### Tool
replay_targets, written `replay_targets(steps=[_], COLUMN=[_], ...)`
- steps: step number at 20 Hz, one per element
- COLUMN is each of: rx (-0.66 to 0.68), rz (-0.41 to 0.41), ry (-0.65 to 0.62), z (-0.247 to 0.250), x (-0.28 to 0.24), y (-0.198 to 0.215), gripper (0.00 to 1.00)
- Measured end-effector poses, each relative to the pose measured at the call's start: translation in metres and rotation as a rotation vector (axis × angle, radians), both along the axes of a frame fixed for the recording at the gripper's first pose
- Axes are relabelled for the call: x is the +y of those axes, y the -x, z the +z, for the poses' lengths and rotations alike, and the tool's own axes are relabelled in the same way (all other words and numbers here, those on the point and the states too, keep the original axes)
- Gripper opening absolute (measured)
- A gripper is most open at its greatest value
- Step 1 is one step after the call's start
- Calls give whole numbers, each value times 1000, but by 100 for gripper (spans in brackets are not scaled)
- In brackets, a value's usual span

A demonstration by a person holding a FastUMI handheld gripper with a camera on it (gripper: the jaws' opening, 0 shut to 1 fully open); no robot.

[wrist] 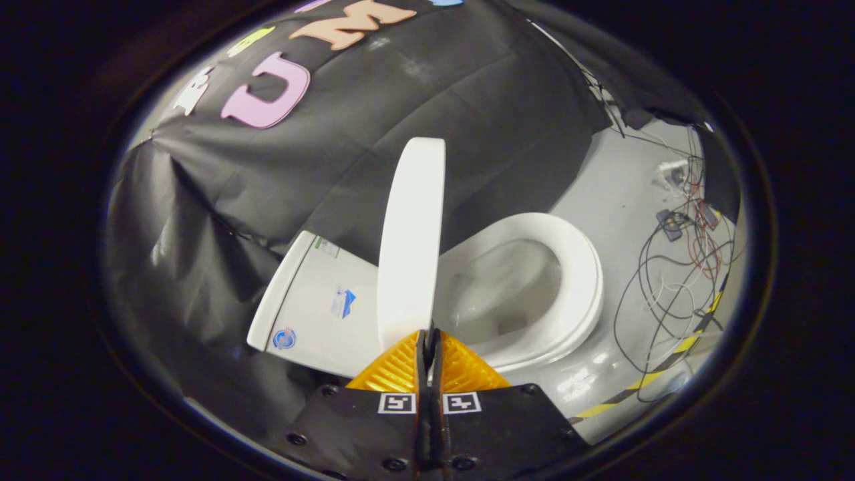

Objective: Open the toilet lid.

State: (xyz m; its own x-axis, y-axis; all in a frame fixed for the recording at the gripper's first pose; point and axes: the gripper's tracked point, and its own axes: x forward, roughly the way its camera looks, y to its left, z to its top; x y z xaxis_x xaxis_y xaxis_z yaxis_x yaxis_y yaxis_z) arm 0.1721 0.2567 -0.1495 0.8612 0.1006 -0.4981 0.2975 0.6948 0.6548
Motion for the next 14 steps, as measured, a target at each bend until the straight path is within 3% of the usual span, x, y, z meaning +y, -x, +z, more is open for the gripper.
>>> replay_targets(steps=[14], rx=[26], rz=[19], ry=[202], z=[56], x=[51], y=[-25], gripper=[0])
